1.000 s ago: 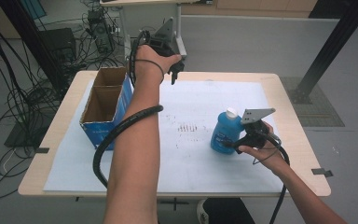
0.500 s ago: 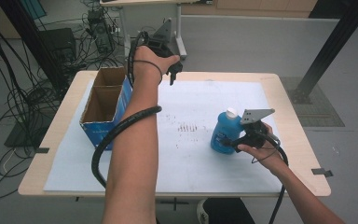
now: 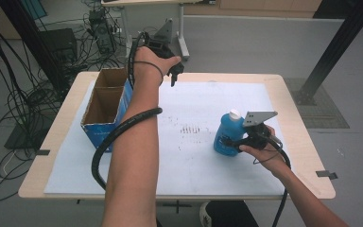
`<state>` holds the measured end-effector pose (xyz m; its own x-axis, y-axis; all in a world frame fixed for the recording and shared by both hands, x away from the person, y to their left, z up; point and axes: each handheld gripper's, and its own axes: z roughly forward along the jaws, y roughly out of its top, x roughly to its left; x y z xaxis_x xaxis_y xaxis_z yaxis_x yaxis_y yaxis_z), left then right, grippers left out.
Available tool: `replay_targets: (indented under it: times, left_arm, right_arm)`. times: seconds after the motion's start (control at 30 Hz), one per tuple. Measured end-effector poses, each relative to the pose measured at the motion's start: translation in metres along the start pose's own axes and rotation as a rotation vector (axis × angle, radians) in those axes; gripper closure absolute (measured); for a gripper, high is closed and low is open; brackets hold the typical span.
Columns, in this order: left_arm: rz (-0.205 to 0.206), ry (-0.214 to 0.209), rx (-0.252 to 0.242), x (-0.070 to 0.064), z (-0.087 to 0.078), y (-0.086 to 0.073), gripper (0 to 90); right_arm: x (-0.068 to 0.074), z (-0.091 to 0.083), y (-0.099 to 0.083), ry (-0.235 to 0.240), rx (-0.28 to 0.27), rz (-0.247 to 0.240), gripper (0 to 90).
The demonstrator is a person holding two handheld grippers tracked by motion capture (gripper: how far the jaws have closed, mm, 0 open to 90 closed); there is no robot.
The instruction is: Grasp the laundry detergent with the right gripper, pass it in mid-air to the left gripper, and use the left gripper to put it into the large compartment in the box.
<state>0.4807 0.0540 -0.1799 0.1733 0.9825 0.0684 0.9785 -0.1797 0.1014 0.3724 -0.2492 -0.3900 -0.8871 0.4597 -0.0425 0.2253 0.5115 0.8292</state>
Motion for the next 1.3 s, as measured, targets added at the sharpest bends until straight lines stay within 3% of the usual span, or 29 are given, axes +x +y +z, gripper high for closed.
replay_targets:
  times: [0.4,1.3]
  left_arm:
    - [0.002,0.000,0.003,0.0016,0.0012,0.0005,5.7]
    - [-0.002,0.006,0.000,0.0023,-0.0012,-0.0014,5.7]
  right_arm:
    - [0.0007,0.0046,-0.0020,0.010,-0.009,-0.009,38.6]
    - [-0.0009,0.0039,-0.0033,0.023,-0.015,0.025,41.3]
